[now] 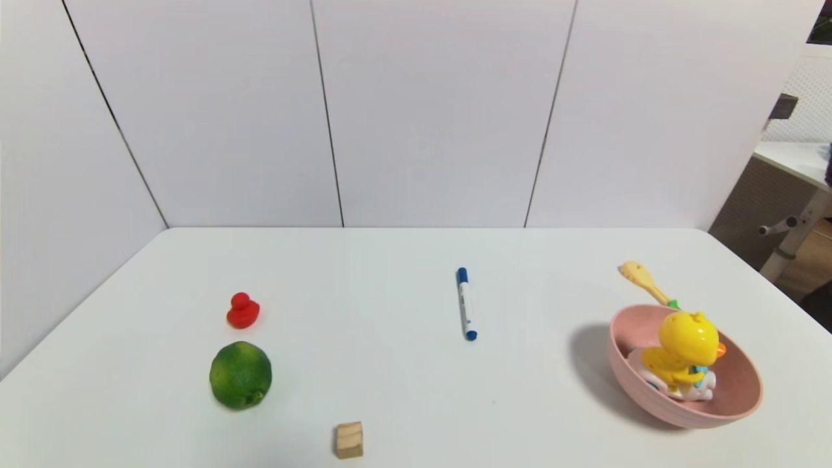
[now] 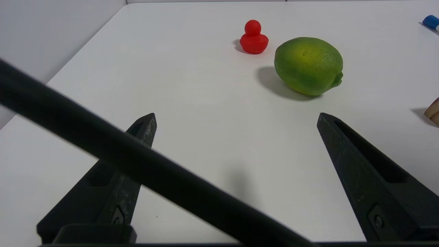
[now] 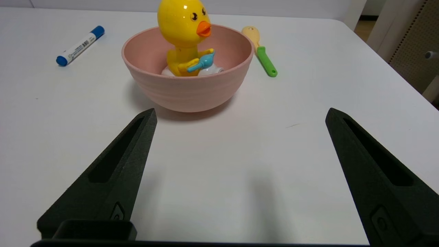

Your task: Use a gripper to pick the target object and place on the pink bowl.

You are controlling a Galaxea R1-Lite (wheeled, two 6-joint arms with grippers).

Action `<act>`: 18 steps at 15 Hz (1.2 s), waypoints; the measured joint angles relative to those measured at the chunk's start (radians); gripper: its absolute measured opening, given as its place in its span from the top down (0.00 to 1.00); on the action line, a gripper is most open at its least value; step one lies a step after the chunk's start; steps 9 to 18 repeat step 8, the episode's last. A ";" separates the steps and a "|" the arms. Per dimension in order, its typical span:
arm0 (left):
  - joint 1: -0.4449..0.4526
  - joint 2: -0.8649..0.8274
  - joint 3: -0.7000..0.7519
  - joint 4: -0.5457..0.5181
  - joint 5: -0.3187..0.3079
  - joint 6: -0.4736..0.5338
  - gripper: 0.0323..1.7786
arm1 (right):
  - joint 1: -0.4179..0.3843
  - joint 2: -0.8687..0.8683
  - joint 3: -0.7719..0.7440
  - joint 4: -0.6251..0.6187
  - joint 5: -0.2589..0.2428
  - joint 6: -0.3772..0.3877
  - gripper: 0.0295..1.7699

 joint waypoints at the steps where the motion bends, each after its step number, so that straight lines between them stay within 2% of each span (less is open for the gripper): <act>1: 0.000 0.000 0.000 0.000 0.000 0.000 0.05 | 0.000 0.000 0.000 0.000 0.000 0.000 0.04; 18: 0.000 0.000 0.000 0.000 0.000 0.000 0.05 | 0.000 0.000 0.000 -0.003 0.000 0.024 0.04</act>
